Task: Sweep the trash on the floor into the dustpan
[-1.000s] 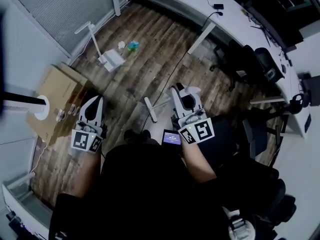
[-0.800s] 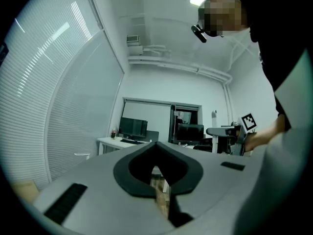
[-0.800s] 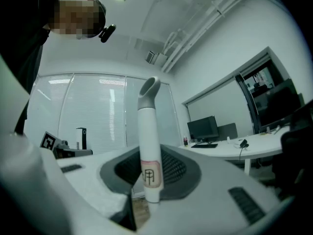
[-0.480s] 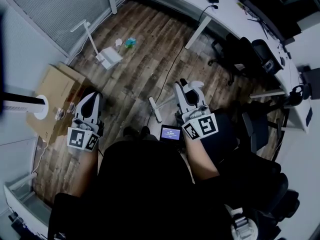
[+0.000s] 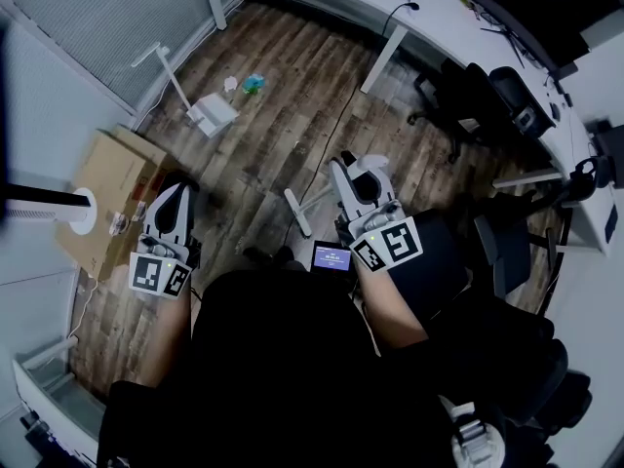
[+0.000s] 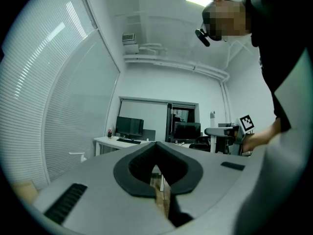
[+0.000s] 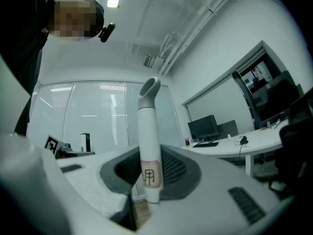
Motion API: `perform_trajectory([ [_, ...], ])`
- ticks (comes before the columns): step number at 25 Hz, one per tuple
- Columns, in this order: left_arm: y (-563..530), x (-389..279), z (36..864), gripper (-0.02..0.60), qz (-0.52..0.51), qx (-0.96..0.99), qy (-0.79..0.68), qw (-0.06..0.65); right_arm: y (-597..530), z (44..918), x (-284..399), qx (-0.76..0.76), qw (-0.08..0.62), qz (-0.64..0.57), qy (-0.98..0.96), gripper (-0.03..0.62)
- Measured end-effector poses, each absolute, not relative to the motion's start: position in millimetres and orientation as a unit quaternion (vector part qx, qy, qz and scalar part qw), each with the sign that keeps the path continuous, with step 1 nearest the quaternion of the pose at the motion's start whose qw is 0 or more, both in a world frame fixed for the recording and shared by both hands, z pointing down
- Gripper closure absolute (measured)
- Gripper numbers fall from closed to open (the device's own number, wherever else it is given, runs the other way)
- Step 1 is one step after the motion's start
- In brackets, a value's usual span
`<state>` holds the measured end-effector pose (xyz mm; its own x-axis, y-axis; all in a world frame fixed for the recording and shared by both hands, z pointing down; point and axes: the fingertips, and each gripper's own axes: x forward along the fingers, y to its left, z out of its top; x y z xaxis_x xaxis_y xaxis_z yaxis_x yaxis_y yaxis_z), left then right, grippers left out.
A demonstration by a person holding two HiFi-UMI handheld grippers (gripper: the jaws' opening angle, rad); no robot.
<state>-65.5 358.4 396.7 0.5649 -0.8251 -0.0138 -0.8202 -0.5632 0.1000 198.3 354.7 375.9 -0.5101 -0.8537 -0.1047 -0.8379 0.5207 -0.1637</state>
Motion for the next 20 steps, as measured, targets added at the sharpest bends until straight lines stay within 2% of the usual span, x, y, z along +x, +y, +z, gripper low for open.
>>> perform_trajectory([
  [20,326,-67,410,0.586,-0.041,0.868,-0.492,0.051,305,381,221,-0.498,0.081,-0.052,0.862,0.514],
])
